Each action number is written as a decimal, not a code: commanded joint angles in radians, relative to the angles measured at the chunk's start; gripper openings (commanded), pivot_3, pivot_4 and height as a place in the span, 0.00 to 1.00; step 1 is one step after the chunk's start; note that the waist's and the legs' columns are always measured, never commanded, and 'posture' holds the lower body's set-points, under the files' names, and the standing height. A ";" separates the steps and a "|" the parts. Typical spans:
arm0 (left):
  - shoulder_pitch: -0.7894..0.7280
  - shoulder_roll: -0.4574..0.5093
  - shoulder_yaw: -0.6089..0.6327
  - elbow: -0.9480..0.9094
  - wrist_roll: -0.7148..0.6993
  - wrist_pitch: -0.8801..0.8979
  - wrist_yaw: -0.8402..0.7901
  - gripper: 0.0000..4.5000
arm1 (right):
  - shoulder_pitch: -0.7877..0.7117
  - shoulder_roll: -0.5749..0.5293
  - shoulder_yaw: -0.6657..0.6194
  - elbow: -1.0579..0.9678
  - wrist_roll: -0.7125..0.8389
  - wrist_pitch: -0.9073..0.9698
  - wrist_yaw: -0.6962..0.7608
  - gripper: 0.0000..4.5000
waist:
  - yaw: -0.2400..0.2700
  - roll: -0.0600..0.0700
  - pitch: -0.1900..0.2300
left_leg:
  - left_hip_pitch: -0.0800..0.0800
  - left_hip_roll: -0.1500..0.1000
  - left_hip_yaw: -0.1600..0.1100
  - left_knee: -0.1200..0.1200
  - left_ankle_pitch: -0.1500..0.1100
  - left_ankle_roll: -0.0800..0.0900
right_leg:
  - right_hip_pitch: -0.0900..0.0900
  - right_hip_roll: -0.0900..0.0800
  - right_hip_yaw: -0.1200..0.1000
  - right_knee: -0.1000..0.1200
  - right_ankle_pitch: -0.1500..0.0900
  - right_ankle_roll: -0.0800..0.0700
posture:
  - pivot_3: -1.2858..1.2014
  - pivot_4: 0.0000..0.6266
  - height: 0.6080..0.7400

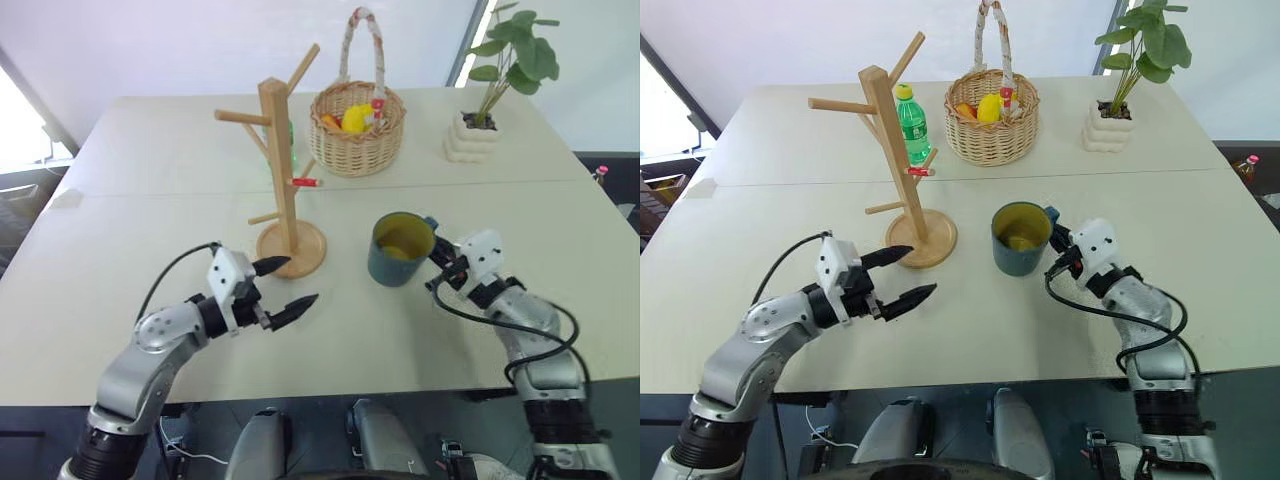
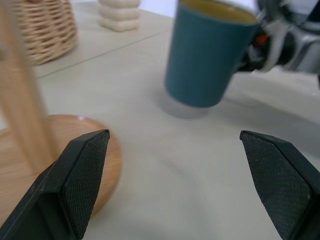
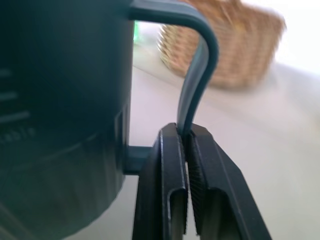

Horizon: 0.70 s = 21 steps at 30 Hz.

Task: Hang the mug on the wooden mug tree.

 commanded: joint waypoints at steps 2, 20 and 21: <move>-0.006 0.023 0.090 0.007 -0.030 -0.030 -0.012 1.00 | -0.134 -0.089 0.045 -0.191 -0.015 0.071 0.080 0.02 | -0.001 -0.001 0.000 | 0.000 0.000 0.000 0.000 0.000 0.000 | 0.000 0.000 0.000 0.000 0.000 0.000 | 0.52 0.24 1.00; 0.000 0.069 0.226 -0.032 -0.145 0.005 -0.038 1.00 | -0.434 -0.024 0.226 -0.227 -0.118 0.250 0.071 0.02 | 0.002 -0.002 0.000 | -0.002 0.000 -0.001 0.000 0.000 0.000 | -0.001 -0.002 -0.001 -0.002 0.000 0.000 | 0.52 0.24 1.00; -0.002 0.072 0.241 -0.038 -0.175 0.018 -0.038 1.00 | -0.447 -0.017 0.235 -0.221 -0.128 0.253 0.067 0.02 | 0.002 -0.002 0.000 | -0.002 0.000 -0.001 0.000 0.000 0.000 | -0.001 -0.002 -0.001 -0.002 0.000 0.000 | 0.52 0.24 1.00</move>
